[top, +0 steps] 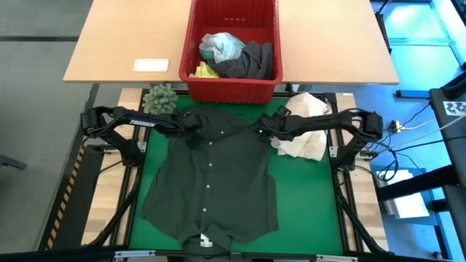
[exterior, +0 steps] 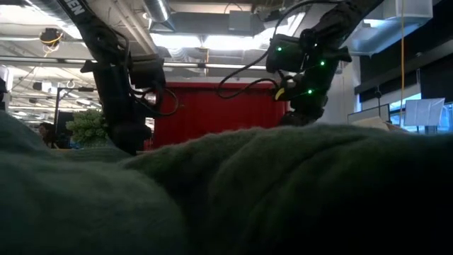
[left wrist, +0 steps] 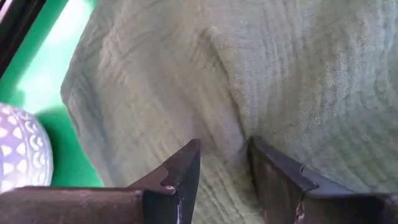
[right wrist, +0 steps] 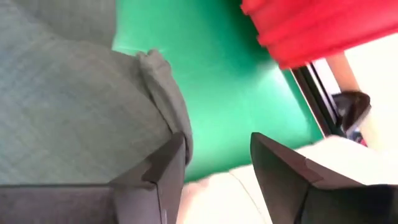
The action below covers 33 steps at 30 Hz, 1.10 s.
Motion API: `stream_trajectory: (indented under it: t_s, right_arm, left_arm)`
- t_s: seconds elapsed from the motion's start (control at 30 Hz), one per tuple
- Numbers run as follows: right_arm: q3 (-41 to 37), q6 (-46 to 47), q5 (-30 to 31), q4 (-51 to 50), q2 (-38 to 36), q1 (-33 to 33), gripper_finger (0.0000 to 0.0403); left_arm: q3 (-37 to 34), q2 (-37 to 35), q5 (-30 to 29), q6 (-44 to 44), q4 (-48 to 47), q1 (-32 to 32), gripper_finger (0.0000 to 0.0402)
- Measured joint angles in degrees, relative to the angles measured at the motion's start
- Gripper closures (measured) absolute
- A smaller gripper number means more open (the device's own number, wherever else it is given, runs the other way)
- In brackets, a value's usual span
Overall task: Fold Laundry from Bin
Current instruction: Fold the dark green polo
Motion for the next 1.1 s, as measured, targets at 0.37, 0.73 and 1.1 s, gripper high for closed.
stream_trajectory:
  t_s: [0.37, 0.73, 1.1]
  right_arm:
    - [-0.02, 2.47, 0.42, -2.7, -4.81, -0.02, 0.0221]
    - [-0.04, 0.51, -5.24, 4.06, -7.31, 0.02, 0.0221]
    - [-8.24, -4.73, -15.86, 26.35, -4.93, -1.45, 0.0221]
  left_arm:
    - [-0.15, -0.52, -2.29, -4.62, -3.01, -0.3, 0.0266]
    - [-0.47, -5.86, -3.28, -4.21, -0.73, -1.66, 0.0266]
    - [-0.33, -6.01, -2.17, -4.27, -0.21, -4.82, 0.0266]
